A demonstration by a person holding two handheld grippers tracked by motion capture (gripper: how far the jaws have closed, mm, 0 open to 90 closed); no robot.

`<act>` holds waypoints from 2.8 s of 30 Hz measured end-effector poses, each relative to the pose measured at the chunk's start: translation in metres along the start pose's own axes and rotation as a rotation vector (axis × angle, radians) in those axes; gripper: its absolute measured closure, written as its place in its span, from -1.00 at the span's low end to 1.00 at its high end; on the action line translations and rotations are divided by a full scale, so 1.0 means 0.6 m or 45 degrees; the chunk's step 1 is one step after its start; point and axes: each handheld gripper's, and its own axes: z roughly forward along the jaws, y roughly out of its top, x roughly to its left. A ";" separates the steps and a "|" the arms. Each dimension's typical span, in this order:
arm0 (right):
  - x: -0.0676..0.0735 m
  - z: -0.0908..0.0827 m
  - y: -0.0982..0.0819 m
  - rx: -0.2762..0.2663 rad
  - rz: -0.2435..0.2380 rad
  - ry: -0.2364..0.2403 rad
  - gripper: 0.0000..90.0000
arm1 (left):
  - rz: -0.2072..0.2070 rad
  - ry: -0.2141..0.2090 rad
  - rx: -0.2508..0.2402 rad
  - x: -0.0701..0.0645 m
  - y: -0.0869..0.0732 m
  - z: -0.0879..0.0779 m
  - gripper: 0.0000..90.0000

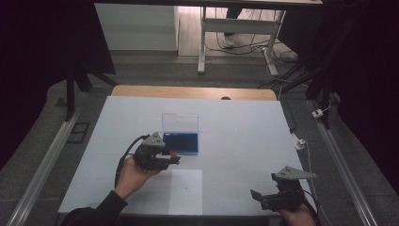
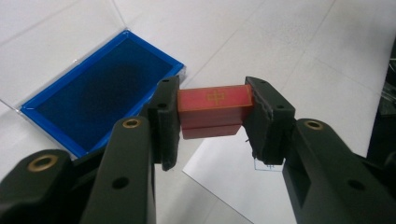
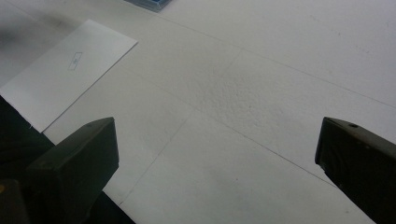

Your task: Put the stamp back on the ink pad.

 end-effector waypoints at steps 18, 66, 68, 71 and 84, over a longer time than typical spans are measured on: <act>0.000 0.000 0.000 0.002 -0.001 -0.004 -1.00 | -0.076 0.034 -0.025 0.048 0.019 0.018 0.29; 0.001 0.000 0.000 0.005 -0.008 -0.002 -1.00 | -0.032 0.222 0.053 0.103 0.027 0.139 0.29; 0.001 0.000 0.000 0.005 -0.009 -0.002 -1.00 | -0.040 0.216 0.054 0.104 0.027 0.139 0.28; 0.001 0.000 0.000 0.004 -0.008 -0.003 -1.00 | -0.049 0.211 0.056 0.104 0.027 0.139 0.27; 0.001 -0.001 -0.001 -0.001 -0.012 -0.004 -1.00 | -0.097 0.165 0.017 0.104 0.039 0.120 -0.28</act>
